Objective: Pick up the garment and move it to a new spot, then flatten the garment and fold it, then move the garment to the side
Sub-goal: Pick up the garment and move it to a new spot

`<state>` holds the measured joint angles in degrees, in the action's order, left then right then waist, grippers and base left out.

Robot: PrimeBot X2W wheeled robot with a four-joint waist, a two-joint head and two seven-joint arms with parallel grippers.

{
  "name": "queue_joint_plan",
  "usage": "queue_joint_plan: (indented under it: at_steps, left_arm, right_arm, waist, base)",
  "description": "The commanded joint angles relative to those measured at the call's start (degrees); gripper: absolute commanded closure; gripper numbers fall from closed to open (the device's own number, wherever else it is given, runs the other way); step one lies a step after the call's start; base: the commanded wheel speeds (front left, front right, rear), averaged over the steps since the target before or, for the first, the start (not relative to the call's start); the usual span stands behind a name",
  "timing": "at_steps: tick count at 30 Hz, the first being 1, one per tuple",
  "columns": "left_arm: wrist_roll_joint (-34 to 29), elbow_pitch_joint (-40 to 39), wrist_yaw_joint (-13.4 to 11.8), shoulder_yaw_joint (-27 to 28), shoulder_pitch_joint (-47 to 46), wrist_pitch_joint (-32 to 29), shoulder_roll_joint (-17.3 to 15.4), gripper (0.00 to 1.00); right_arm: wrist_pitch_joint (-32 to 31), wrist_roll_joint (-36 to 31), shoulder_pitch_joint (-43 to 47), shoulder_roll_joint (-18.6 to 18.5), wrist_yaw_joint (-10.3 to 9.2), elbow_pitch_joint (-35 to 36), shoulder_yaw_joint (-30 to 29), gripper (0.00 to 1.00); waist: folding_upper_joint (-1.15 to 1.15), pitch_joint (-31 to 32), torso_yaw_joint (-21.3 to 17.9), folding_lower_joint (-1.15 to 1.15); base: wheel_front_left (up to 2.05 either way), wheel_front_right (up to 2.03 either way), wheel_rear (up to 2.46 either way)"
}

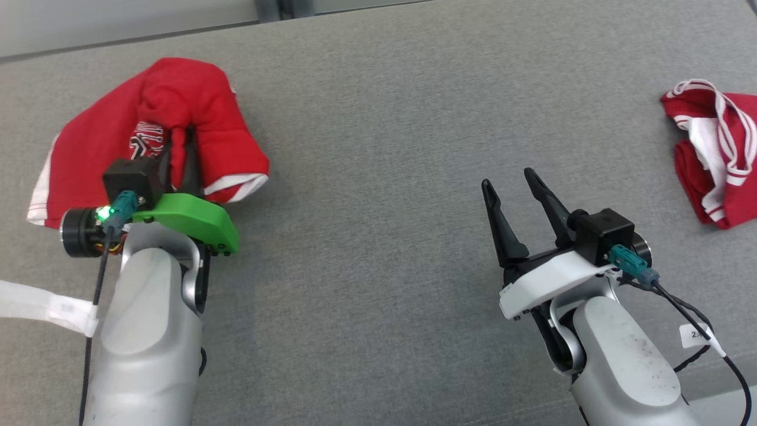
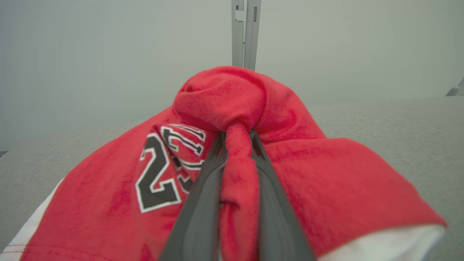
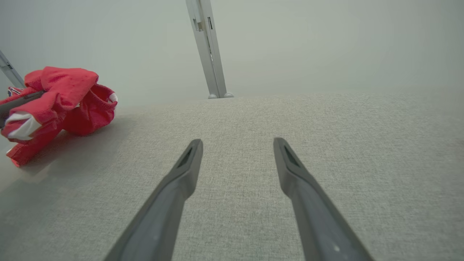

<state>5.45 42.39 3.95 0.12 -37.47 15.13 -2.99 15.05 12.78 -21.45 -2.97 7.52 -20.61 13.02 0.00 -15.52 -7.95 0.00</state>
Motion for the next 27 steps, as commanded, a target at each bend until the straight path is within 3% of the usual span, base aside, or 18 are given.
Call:
queue_joint_plan:
  at_steps: [1, 6, 11, 19, 20, 21, 22, 27]
  left_arm:
    - [-0.3, -0.4, 0.5, -1.3, 0.9, 0.0, -0.1, 1.0]
    - [4.7, -1.2, 0.9, -10.7, 2.2, 0.0, 0.0, 1.0]
    - [9.7, -2.5, -0.6, -21.7, 4.0, 0.0, -0.1, 1.0]
    - [15.5, -4.5, -3.7, -32.4, 6.7, 0.0, -0.1, 0.99]
    - [16.5, -4.7, -4.0, -32.8, 7.3, 0.0, -0.1, 0.66]
    - [17.3, -4.9, -4.7, -32.9, 7.9, 0.0, -0.1, 0.39]
    - [17.6, -5.0, -5.3, -33.0, 8.4, 0.0, -0.1, 0.0]
    - [18.4, -6.1, -8.0, -29.3, 11.9, 0.0, -0.1, 0.0]
  right_arm:
    - [0.2, 0.7, 0.9, 0.0, -0.07, 0.0, 0.1, 0.0]
    - [0.2, 2.0, 1.6, 0.0, -0.07, -0.4, 0.1, 0.0]
    - [0.2, 2.5, 2.5, 0.0, -0.07, -0.8, -0.3, 0.0]
    - [0.2, 2.8, 3.6, 0.0, -0.07, -1.0, -1.0, 0.0]
    - [0.2, 2.8, 3.7, 0.0, -0.07, -1.1, -1.2, 0.0]
    - [0.2, 2.7, 3.6, 0.0, -0.07, -1.1, -1.4, 0.0]
    - [0.2, 2.8, 3.6, 0.1, -0.07, -1.2, -1.3, 0.0]
    - [0.2, 2.1, 4.1, 0.0, -0.07, -0.9, -1.7, 0.0]
  waist:
    - [0.0, 1.8, -4.5, 0.0]
    - [0.0, 2.5, -8.4, 0.0]
    - [0.0, 3.0, -11.3, 0.0]
    - [0.0, 3.6, -12.1, 0.0]
    - [0.0, 3.8, -11.9, 0.0]
    - [0.0, 3.9, -11.7, 0.0]
    - [0.0, 4.0, -11.4, 0.0]
    - [0.0, 4.9, -9.5, 0.0]
  base:
    - [0.0, 0.0, 0.0]
    - [0.0, 0.0, 0.0]
    - [0.0, 0.0, 0.0]
    - [0.0, 0.0, 0.0]
    - [0.0, 0.0, 0.0]
    - [0.0, 0.0, 0.0]
    - [0.0, 0.0, 0.0]
    - [0.0, 0.0, 0.0]
